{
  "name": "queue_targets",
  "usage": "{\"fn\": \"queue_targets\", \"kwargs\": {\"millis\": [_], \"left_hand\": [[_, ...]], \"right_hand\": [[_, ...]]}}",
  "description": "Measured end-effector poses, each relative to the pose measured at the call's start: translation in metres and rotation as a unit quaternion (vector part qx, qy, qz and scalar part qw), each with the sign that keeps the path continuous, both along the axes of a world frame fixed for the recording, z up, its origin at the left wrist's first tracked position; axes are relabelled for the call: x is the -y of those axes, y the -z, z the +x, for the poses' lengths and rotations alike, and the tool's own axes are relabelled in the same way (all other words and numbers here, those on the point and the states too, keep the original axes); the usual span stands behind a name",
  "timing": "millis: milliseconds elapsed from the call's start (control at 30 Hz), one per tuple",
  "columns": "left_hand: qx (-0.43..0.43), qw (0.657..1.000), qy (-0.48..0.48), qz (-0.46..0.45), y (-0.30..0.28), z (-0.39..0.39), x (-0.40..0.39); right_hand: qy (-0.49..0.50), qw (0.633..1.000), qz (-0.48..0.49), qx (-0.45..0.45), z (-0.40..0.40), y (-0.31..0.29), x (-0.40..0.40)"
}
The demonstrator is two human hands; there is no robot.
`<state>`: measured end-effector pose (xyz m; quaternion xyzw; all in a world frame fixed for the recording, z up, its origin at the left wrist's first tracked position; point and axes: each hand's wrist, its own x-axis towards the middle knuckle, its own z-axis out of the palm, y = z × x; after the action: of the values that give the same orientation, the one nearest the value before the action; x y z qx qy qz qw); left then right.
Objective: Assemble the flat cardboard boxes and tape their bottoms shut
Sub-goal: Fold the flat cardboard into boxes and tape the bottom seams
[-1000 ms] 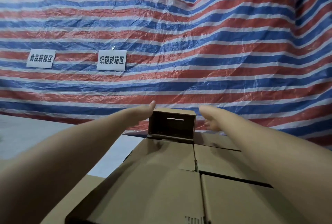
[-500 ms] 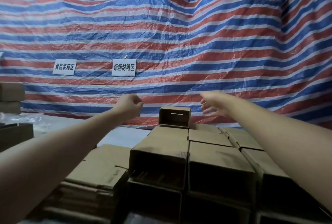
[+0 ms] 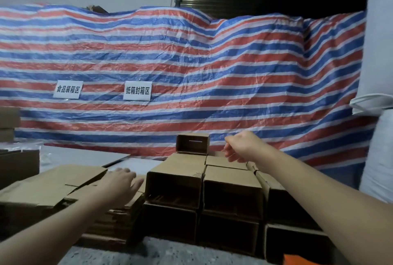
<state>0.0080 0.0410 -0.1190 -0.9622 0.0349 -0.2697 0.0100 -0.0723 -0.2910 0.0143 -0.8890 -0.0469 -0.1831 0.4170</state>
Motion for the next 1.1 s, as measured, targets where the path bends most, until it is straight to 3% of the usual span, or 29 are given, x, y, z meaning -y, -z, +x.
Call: {"fn": "queue_targets", "kwargs": {"millis": [233,333,967,1033,1100], "left_hand": [[-0.173,0.98,-0.087,-0.035,0.047,0.018,-0.016],[-0.198,0.976,-0.084,-0.029,0.062,0.013,-0.017],[-0.014,0.989,-0.114,0.095,0.067,-0.033,-0.002],[0.018,0.993,-0.11,0.043,0.045,-0.036,-0.006],[0.083,0.991,-0.071,-0.071,0.02,-0.04,-0.01]], "right_hand": [[0.018,0.999,0.003,-0.034,-0.003,0.009,0.012],[0.02,0.999,0.001,-0.044,-0.001,0.015,0.012],[-0.014,0.998,0.005,-0.069,0.004,0.028,-0.012],[-0.019,0.997,0.009,-0.07,0.005,0.028,-0.015],[-0.024,0.998,0.01,-0.064,0.005,0.027,-0.018]]}}
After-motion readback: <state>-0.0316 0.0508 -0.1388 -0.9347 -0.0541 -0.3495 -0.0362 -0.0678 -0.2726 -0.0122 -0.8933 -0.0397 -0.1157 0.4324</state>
